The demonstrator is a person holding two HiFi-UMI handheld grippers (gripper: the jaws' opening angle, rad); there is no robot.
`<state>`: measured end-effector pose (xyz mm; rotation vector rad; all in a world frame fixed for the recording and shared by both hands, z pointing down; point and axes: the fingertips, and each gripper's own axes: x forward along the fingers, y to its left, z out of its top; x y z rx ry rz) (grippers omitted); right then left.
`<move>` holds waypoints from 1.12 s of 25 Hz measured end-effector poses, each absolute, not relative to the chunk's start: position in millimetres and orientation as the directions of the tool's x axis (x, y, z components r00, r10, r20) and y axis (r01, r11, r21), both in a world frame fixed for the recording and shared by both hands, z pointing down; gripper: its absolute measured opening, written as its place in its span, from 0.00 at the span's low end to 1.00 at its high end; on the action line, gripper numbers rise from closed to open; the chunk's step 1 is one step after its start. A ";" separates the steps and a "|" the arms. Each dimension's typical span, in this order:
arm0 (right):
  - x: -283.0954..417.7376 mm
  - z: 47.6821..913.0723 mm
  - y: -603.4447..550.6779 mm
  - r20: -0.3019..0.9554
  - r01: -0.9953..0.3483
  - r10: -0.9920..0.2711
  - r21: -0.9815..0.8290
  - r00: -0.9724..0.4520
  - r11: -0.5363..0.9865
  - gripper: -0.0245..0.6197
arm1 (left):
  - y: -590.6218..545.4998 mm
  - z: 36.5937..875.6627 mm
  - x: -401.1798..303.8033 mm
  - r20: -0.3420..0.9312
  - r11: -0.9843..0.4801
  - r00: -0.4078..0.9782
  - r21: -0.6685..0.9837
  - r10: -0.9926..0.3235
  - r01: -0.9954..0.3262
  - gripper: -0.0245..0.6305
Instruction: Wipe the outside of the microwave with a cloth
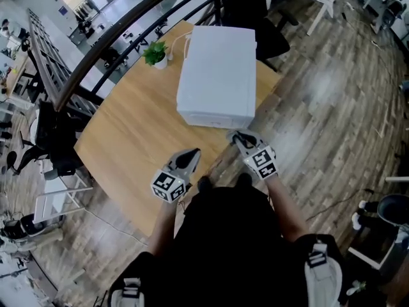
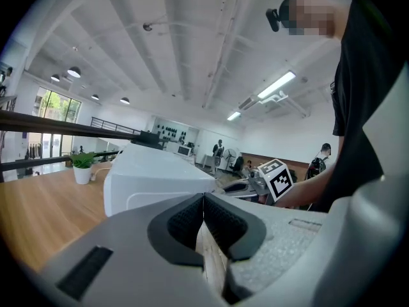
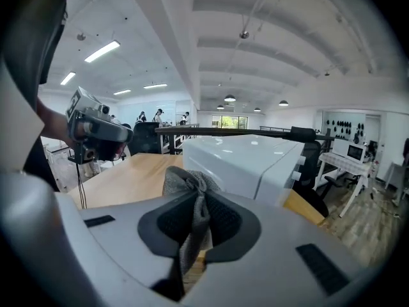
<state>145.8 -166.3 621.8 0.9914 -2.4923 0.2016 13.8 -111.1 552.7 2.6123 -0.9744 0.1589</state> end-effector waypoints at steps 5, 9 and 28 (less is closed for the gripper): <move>179.8 598.3 -154.2 0.409 -0.679 -0.632 0.042 -0.658 0.733 0.09 | -112.1 548.6 52.6 0.221 -0.728 0.773 0.260 -0.594 -0.634 0.04; 199.1 600.2 -139.8 0.396 -0.669 -0.622 0.026 -0.676 0.743 0.09 | -109.8 545.8 81.6 0.232 -0.738 0.780 0.253 -0.581 -0.625 0.04; 283.5 621.6 -116.1 0.398 -0.641 -0.584 -0.012 -0.707 0.767 0.09 | -82.7 545.2 165.3 0.251 -0.712 0.750 0.237 -0.612 -0.661 0.04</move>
